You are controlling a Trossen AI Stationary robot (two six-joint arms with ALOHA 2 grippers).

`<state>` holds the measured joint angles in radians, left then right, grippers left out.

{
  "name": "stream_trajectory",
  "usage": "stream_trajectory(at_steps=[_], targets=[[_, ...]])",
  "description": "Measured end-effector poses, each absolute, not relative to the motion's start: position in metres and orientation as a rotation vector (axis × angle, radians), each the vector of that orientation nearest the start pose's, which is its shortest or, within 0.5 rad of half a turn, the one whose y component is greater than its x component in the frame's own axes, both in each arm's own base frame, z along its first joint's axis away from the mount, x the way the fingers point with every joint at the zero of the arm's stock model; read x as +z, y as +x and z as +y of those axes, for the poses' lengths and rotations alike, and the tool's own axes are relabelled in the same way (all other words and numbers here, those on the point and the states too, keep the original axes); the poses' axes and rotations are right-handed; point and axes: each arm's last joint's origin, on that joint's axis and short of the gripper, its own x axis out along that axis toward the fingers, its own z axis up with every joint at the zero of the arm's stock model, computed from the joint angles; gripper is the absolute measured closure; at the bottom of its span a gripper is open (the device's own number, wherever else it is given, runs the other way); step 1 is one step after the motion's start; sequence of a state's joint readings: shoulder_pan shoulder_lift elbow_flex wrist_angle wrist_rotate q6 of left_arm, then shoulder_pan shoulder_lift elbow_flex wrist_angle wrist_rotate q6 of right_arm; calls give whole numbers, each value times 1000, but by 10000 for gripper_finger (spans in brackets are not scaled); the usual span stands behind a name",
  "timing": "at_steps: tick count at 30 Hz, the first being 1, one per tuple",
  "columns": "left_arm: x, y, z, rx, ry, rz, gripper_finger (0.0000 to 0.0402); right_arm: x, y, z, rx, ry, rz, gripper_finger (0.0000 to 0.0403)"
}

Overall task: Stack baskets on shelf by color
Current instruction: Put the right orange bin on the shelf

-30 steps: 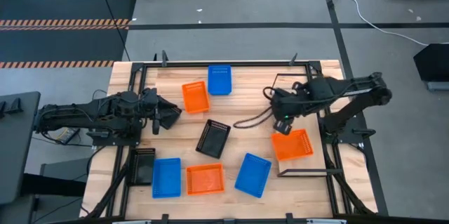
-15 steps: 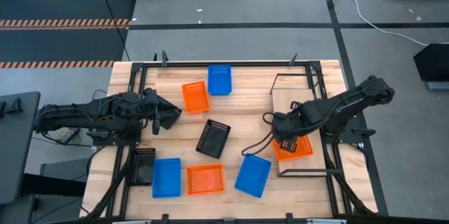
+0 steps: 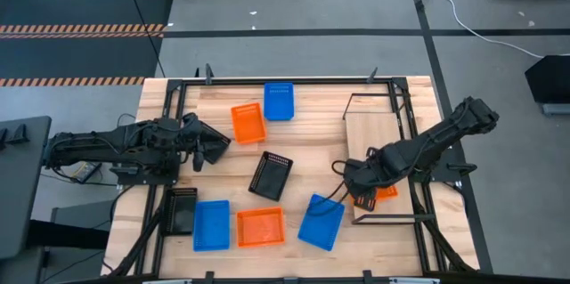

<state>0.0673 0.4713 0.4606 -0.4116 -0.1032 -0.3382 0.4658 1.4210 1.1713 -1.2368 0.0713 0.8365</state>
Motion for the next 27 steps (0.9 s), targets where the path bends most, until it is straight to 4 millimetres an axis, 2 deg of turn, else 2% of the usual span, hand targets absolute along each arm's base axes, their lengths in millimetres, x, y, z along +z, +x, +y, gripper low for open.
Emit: stream_trajectory(at_steps=[6, 10, 14, 21, 27], targets=[[240, 118, 11, 242, -337, 398, 221, 246, 223, 121, -263, 256, 1558, 247], [240, 118, 11, 243, -342, 398, 221, 239, 228, 123, -252, 249, 1587, 247], [240, 118, 11, 243, -342, 398, 221, 243, 228, 116, -284, 239, 1551, 249], [240, 118, 7, 211, -336, 404, 221, 258, 215, 96, -413, 113, 1504, 260], [240, 118, 2, 187, -319, 407, 221, 259, 218, 82, -420, 100, 1526, 270]])
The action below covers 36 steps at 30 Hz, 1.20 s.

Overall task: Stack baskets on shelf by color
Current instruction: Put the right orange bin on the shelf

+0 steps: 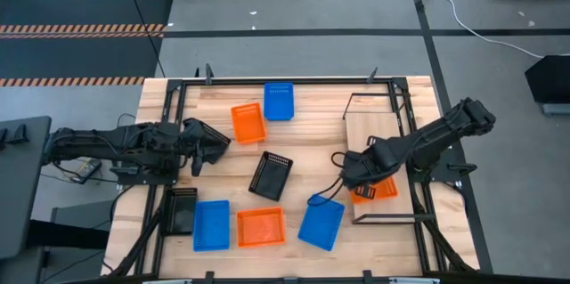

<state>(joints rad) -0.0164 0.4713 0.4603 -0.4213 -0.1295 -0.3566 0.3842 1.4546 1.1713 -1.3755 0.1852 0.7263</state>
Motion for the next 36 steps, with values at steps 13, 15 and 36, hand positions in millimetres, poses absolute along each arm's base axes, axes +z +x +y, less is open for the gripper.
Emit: stream_trajectory(at_steps=[13, 15, 36], targets=[[240, 118, -2, 181, -304, 405, 221, 234, 219, 65, -405, 102, 1573, 270], [240, 118, -2, 181, -304, 405, 221, 232, 221, 65, -394, 107, 1562, 268], [240, 118, -1, 205, -322, 402, 221, 205, 213, 46, -438, 58, 1613, 334]])
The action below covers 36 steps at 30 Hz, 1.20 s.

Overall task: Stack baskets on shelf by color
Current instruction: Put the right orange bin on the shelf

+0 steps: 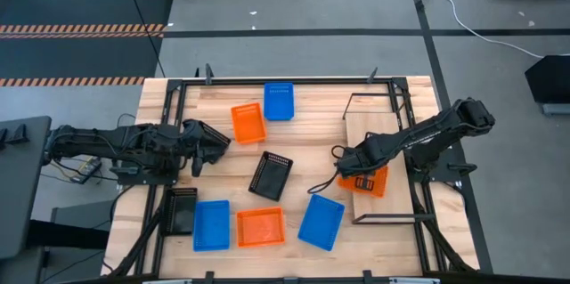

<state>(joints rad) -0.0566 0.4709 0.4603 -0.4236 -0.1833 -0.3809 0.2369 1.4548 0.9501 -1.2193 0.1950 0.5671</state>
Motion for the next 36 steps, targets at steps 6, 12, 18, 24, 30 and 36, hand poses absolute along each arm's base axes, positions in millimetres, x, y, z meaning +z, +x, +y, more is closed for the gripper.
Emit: stream_trajectory(at_steps=[6, 12, 18, 24, 30, 36], targets=[[240, 118, -1, 205, -322, 402, 221, 207, 212, 30, -447, 1, 1666, 390], [240, 118, -1, 205, -321, 402, 221, 210, 207, 14, -431, -218, 1738, 390], [240, 118, -1, 213, -320, 401, 221, 210, 206, -9, -436, -290, 1783, 388], [240, 118, -1, 213, -322, 400, 221, 209, 207, -30, -382, -301, 1814, 392], [240, 118, -1, 216, -334, 400, 221, 208, 208, -51, -394, -294, 1799, 388], [234, 118, -1, 232, -352, 409, 221, 208, 205, -72, -409, -293, 1807, 391]])
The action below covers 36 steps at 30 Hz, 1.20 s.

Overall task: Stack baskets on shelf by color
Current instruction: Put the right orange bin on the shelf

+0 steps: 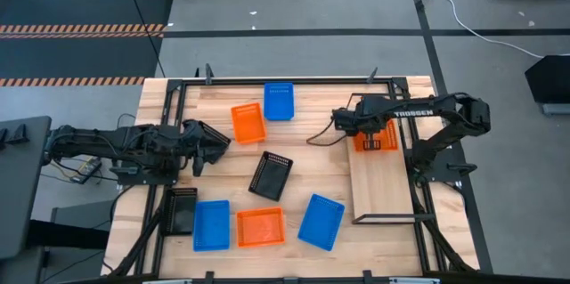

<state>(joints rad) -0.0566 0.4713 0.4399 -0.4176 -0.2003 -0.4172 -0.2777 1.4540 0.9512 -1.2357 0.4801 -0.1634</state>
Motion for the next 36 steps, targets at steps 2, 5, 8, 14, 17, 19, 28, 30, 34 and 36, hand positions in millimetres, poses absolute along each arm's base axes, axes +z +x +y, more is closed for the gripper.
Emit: stream_trajectory(at_steps=[2, 5, 8, 14, 17, 19, 28, 30, 34, 36], targets=[[229, 118, -1, 248, -367, 419, 221, 208, 204, -80, -416, -279, 1806, 391], [224, 118, 0, 265, -387, 429, 221, 208, 203, -89, -430, -266, 1798, 389], [221, 119, 0, 272, -399, 427, 221, 208, 202, -96, -436, -266, 1793, 387], [221, 119, 0, 279, -410, 417, 221, 208, 199, -105, -445, -249, 1792, 387], [221, 119, 0, 279, -411, 418, 221, 208, 199, -108, -454, -242, 1782, 378], [221, 119, -1, 276, -411, 419, 221, 207, 199, -108, -457, -243, 1777, 368], [221, 119, -5, 278, -386, 413, 221, 207, 200, -108, -518, -216, 1762, 300], [222, 119, -6, 274, -385, 408, 221, 207, 200, -107, -538, -227, 1766, 286], [222, 119, -6, 271, -385, 401, 221, 207, 200, -103, -571, -275, 1780, 269], [222, 119, -6, 275, -384, 400, 221, 209, 200, -100, -603, -299, 1787, 266]])
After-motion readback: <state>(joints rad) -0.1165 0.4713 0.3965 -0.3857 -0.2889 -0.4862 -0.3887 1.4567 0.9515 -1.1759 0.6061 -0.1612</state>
